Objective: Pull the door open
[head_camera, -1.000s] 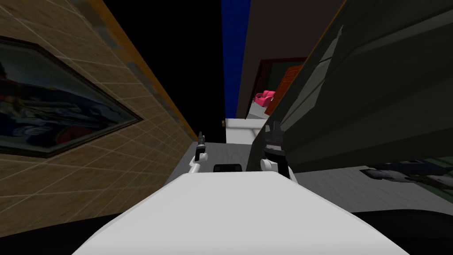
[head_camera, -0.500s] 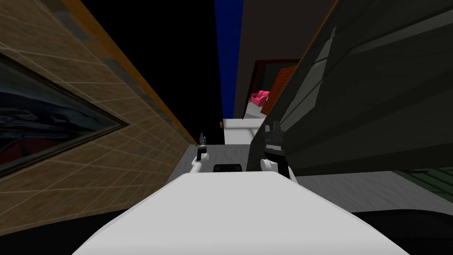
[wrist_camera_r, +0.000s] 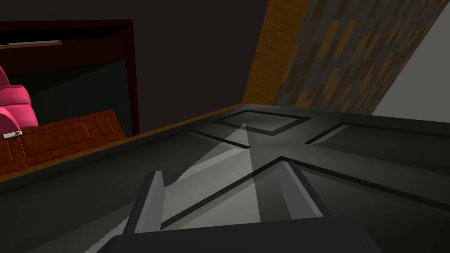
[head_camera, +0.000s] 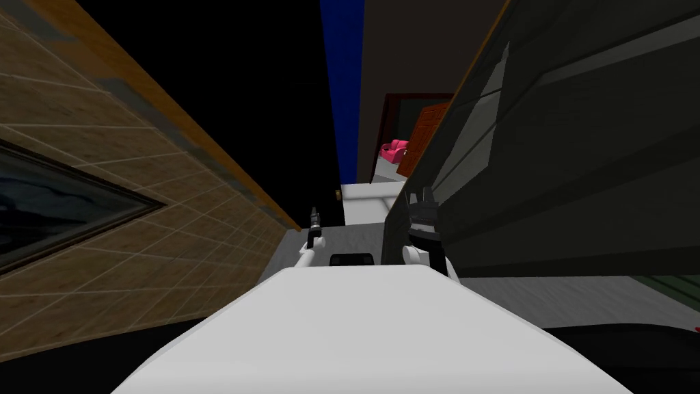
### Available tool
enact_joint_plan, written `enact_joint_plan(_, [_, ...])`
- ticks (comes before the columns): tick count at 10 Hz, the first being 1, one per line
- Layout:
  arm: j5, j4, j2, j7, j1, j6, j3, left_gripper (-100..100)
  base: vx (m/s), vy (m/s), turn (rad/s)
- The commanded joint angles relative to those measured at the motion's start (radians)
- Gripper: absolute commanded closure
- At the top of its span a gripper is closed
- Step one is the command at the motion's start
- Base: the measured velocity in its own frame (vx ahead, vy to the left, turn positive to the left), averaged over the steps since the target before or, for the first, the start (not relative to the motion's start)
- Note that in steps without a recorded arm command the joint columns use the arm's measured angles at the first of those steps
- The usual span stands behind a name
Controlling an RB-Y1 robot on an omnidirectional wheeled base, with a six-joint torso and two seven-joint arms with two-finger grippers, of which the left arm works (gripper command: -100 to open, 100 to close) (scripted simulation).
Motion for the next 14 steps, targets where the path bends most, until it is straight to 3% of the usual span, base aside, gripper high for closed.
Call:
enact_joint_plan(1, [0.006, 0.035, -0.009, -0.010, -0.011, -0.009, 0.004, -100, 0.093, 0.032, -0.139])
enact_joint_plan(11, [0.038, 0.239, -0.052, -0.047, -0.096, -0.068, 0.028, -100, 0.069, 0.025, -0.121])
enact_joint_plan(14, [0.050, 0.318, -0.076, -0.062, -0.130, -0.091, 0.037, -100, 0.128, -0.010, -0.216])
